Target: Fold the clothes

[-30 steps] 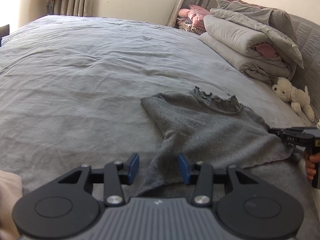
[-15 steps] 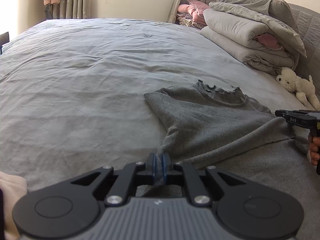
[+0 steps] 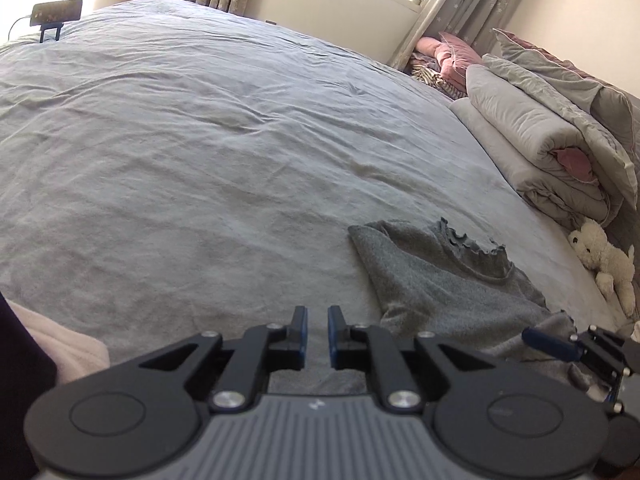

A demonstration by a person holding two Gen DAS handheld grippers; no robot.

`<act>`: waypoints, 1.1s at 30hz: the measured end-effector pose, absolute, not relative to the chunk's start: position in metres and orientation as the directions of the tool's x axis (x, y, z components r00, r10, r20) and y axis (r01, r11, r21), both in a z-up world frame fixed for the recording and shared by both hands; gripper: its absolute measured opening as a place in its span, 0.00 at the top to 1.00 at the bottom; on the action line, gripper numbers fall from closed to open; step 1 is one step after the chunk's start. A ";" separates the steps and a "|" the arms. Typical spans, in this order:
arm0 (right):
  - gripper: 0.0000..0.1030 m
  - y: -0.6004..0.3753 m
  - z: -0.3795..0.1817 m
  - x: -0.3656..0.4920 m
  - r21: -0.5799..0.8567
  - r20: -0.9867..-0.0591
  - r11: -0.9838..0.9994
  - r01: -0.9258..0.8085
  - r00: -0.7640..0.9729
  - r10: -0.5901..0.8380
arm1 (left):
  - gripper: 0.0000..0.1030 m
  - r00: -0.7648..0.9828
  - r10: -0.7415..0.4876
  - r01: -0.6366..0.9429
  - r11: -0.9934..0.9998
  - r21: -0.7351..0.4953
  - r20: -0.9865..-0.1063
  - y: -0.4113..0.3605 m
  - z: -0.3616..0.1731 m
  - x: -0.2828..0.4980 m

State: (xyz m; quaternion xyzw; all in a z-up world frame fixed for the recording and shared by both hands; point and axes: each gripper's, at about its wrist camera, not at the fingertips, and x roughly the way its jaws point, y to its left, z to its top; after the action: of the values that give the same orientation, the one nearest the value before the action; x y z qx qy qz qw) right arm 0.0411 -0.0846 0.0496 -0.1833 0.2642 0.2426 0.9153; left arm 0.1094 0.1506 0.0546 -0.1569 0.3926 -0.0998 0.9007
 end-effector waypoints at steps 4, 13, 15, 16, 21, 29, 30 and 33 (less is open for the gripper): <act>0.57 -0.040 0.035 0.038 -0.290 -0.585 0.762 -0.579 0.737 0.337 | 0.71 0.670 -0.305 0.022 0.919 -0.393 -0.677 0.161 0.060 0.110; 0.94 0.024 0.023 0.053 -0.423 -0.597 0.735 -0.529 0.773 0.213 | 0.53 0.679 -0.227 -0.110 0.909 -0.402 -0.698 0.192 0.072 0.113; 0.98 0.027 0.024 0.064 -0.357 -0.613 0.804 -0.476 0.769 0.183 | 0.53 0.681 -0.219 -0.126 0.905 -0.407 -0.698 0.199 0.075 0.112; 0.98 0.026 0.029 0.066 -0.310 -0.605 0.843 -0.439 0.775 0.181 | 0.53 0.683 -0.224 -0.132 0.898 -0.419 -0.695 0.203 0.076 0.112; 0.95 0.033 0.051 0.064 -0.073 -0.543 0.955 -0.287 0.815 0.203 | 0.53 0.702 -0.231 -0.165 0.868 -0.469 -0.674 0.219 0.083 0.110; 0.85 0.055 0.035 0.062 -0.025 -0.598 0.955 -0.295 0.770 0.222 | 0.53 0.701 -0.231 -0.180 0.858 -0.482 -0.674 0.230 0.085 0.105; 0.85 0.049 0.041 0.058 0.000 -0.586 0.953 -0.302 0.773 0.245 | 0.53 0.704 -0.232 -0.181 0.855 -0.486 -0.671 0.231 0.086 0.105; 0.77 0.021 0.057 0.050 0.051 -0.538 0.963 -0.266 0.805 0.251 | 0.53 0.704 -0.246 -0.171 0.852 -0.495 -0.666 0.229 0.087 0.106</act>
State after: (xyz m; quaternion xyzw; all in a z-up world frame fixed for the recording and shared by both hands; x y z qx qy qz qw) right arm 0.0501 0.0206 0.0570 -0.0134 0.2814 0.1359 0.9498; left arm 0.1063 0.2286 0.0866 -0.2713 0.3841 -0.0210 0.8823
